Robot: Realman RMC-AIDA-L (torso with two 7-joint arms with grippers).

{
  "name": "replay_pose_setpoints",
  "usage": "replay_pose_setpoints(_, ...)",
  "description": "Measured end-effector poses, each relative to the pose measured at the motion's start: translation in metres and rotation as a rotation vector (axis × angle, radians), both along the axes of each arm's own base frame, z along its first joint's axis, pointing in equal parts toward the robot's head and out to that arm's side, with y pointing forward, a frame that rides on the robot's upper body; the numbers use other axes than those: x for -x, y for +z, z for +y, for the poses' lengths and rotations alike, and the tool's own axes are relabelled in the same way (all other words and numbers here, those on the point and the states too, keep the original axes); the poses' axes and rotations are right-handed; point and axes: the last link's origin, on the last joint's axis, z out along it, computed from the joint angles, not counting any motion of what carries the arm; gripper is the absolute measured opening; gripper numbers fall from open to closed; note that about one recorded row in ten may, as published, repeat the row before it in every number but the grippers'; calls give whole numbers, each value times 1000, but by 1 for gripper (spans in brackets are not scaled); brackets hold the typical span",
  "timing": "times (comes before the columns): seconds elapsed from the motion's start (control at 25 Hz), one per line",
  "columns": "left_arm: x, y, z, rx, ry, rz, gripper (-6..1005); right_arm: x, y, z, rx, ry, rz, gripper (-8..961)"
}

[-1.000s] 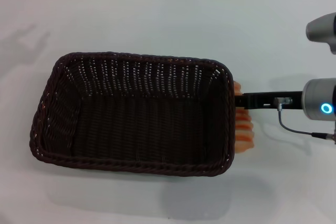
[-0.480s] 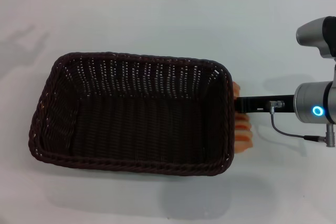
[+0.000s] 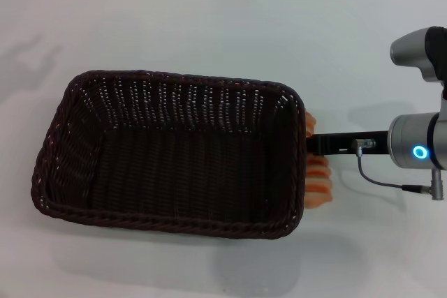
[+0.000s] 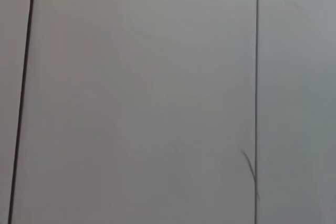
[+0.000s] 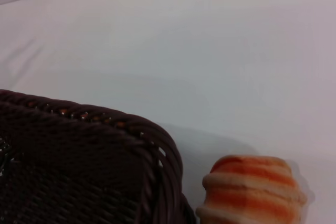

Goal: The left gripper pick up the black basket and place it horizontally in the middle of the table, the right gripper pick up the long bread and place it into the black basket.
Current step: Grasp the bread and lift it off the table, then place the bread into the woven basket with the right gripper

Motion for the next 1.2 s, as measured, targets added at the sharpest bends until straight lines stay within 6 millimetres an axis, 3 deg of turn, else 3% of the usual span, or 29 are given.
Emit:
replay_pose_setpoints(0.36, 1, 5, -8, -18, -4, 4, 451, -2, 12, 1, -43, -7, 8, 392)
replay_pose_setpoints(0.76, 2, 6, -11, -19, -6, 6, 451, -12, 77, -3, -324, 26, 3, 290)
replay_pose_setpoints(0.92, 1, 6, -11, -19, -6, 6, 451, 9, 97, -12, -402, 125, 1, 276)
replay_pose_setpoints(1.2, 1, 6, -11, -19, -7, 4, 451, 77, 115, -36, -469, 412, 115, 239)
